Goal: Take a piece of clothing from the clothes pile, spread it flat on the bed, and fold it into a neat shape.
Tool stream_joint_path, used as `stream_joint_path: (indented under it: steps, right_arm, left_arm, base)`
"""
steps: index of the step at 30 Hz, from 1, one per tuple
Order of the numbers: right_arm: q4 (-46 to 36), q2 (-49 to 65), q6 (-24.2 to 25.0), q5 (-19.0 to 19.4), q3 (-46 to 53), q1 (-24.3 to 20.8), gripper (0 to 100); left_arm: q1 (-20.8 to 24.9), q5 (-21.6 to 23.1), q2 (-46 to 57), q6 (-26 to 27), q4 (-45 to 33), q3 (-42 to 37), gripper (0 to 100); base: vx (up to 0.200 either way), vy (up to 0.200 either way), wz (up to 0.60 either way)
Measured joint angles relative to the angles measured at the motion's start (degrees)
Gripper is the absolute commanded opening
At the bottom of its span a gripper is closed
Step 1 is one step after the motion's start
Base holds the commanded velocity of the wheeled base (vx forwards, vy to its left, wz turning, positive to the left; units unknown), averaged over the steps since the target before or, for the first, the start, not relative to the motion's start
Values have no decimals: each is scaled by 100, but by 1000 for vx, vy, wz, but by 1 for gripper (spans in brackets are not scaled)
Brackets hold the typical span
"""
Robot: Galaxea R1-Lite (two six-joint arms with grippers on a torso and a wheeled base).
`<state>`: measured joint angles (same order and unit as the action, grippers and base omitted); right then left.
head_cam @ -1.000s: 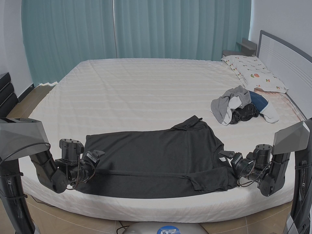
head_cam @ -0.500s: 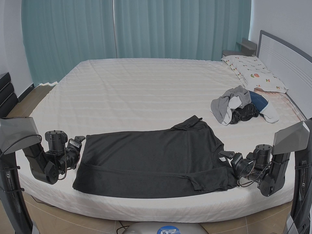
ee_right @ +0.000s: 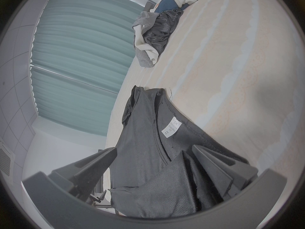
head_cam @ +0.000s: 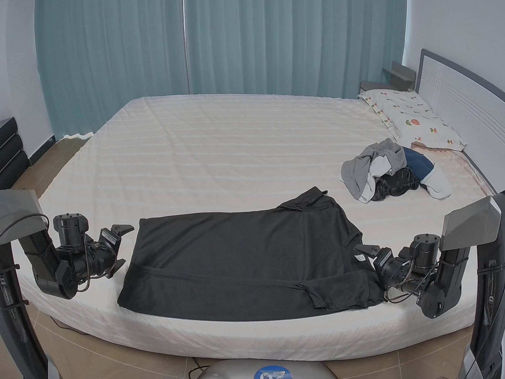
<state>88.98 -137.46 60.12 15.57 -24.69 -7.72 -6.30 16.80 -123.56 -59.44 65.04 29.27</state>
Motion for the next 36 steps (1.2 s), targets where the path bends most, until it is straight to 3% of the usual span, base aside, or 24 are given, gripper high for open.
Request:
stream_joint_path:
  steps: [9,16,36]
  right_arm:
    - [0,-35,-115,-2,5,-13,100]
    - [0,-60,-145,-2,16,-41,100]
    - [0,-61,-156,-2,24,-51,100]
  left_arm:
    - [300,-22,-61,317,32,-212,100]
    - [446,-367,-196,322,43,-151,100]
    - [284,-574,-347,312,-23,-6,100]
  base:
    - [0,0,0]
    - [0,0,0]
    - [0,0,0]
